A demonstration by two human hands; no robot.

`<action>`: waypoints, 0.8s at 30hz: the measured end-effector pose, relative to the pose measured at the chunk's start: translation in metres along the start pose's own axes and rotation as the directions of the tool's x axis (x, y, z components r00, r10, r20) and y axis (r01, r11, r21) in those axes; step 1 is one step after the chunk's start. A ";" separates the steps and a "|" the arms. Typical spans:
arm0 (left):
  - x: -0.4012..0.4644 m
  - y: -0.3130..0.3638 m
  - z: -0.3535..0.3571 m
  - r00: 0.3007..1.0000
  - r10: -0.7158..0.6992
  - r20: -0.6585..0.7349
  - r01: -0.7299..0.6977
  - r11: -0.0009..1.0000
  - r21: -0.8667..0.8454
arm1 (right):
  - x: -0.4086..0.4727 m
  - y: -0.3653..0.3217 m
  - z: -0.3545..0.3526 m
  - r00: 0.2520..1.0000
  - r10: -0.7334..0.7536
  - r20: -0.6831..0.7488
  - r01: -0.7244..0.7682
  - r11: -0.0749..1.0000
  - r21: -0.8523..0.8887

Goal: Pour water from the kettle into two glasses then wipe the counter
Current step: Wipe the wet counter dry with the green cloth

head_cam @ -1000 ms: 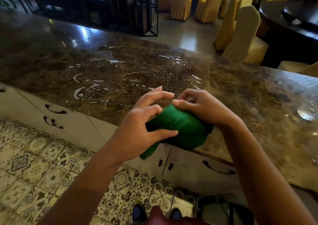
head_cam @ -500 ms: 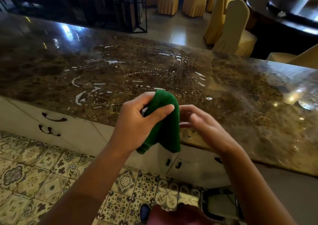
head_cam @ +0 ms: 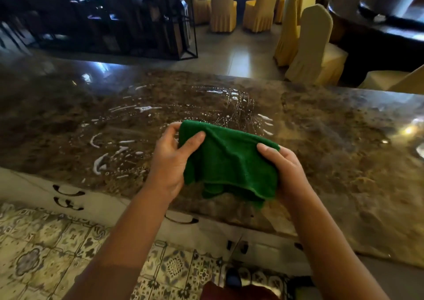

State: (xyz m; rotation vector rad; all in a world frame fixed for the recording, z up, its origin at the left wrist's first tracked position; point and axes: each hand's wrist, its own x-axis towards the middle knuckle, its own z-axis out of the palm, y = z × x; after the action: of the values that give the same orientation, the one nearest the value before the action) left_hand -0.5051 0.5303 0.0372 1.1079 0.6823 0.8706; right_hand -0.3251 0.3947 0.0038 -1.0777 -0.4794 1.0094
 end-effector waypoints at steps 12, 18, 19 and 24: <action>0.059 -0.012 0.008 0.999 -0.005 -0.048 0.011 0.992 0.129 | 0.024 0.042 0.024 0.927 0.257 0.273 -0.361 0.810 0.462; 0.100 -0.031 -0.015 0.999 -0.036 0.002 0.034 0.968 0.250 | 0.047 0.040 0.039 0.923 0.383 -0.037 -0.333 0.845 0.419; 0.107 -0.036 -0.019 0.998 -0.058 0.010 0.054 0.966 0.255 | 0.050 0.039 0.042 0.916 0.393 -0.079 -0.325 0.843 0.428; 0.154 -0.053 -0.064 0.998 -0.008 0.068 -0.040 0.739 0.672 | 0.068 0.018 0.029 0.885 0.113 -0.452 -0.049 0.987 0.151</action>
State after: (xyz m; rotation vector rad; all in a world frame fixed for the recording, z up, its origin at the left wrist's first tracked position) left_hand -0.4675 0.6832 -0.0401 1.7913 0.9737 0.5939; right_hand -0.3218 0.4700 -0.0090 -1.1762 0.0230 0.8082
